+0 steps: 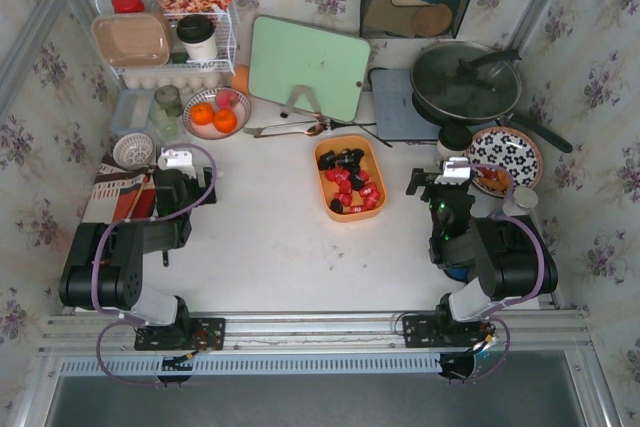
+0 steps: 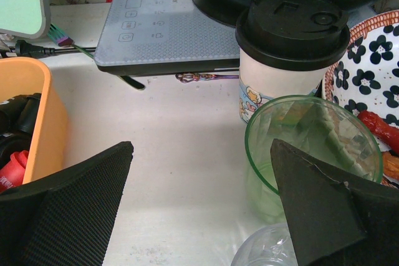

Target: Mix the coffee capsules in the storage basket

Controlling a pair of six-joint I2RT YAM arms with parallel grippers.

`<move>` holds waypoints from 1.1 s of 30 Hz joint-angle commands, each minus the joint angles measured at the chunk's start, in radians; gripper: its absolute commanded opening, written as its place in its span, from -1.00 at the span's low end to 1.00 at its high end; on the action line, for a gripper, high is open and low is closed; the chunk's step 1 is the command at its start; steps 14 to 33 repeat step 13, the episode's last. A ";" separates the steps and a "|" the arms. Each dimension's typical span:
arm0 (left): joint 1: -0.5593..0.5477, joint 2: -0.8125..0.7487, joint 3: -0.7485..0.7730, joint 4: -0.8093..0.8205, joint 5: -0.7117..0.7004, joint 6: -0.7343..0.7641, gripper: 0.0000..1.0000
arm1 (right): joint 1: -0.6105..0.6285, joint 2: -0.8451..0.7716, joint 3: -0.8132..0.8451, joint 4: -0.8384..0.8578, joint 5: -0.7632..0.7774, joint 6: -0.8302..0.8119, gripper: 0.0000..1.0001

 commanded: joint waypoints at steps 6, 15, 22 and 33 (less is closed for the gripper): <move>0.000 -0.004 0.005 0.019 0.007 -0.003 1.00 | 0.000 0.001 0.005 -0.003 0.006 0.006 1.00; -0.001 -0.005 0.006 0.019 0.007 -0.003 1.00 | -0.001 0.000 0.007 -0.010 -0.007 0.005 1.00; -0.001 -0.005 0.006 0.019 0.007 -0.003 1.00 | -0.001 0.000 0.007 -0.010 -0.007 0.005 1.00; -0.001 -0.005 0.006 0.019 0.007 -0.003 1.00 | -0.001 0.000 0.007 -0.010 -0.007 0.005 1.00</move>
